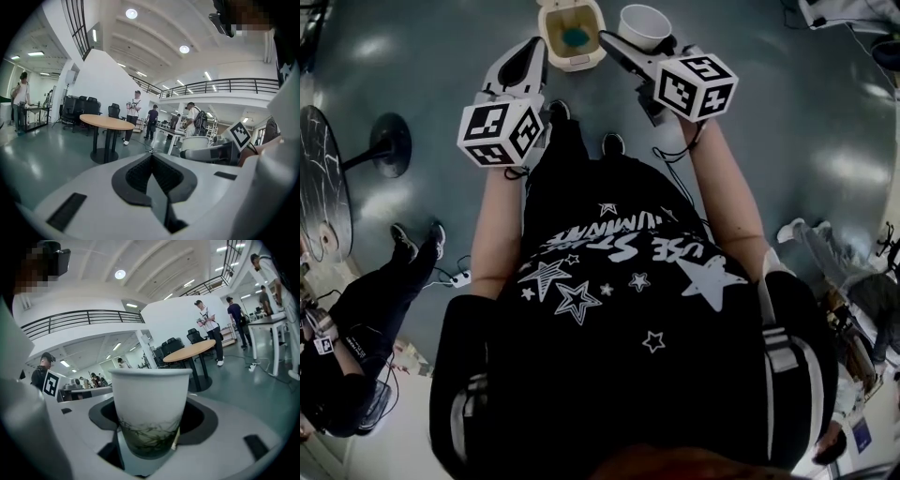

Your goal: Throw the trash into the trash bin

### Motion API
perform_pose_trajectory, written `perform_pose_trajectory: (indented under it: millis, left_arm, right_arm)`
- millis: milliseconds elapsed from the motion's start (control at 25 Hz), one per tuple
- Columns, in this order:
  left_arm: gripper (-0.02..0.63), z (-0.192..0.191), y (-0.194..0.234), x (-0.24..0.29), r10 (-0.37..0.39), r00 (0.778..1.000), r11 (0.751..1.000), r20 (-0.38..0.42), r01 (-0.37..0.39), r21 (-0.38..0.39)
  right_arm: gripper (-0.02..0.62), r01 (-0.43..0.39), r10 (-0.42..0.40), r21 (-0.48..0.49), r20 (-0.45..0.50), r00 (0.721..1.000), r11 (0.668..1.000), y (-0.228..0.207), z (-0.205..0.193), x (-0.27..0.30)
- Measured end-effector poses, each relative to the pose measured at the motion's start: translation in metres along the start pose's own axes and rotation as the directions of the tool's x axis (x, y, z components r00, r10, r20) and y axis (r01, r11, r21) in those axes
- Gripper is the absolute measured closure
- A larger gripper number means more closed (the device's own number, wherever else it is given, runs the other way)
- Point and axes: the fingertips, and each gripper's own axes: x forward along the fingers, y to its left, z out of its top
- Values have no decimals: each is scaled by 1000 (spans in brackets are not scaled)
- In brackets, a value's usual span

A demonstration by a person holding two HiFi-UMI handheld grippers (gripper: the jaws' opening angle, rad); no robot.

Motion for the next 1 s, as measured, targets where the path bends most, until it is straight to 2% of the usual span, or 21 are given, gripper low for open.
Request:
perform_pose_trajectory:
  millis: [320,720,1000]
  left_arm:
    - [595,17,54,44,-66,997,998,-38,66,7]
    - [595,13,108,90,-135,987,991,-88,134,-17]
    - [595,2,126,110,-180,974,984,-134,178,-29]
  right_arm:
    - [272,61,-61,31,11,998,998,-12,23,58]
    - [272,124,-124,98,-12,992,987,-29,23,127]
    - [272,179,-175,127,-41,984,976,-39,16,147]
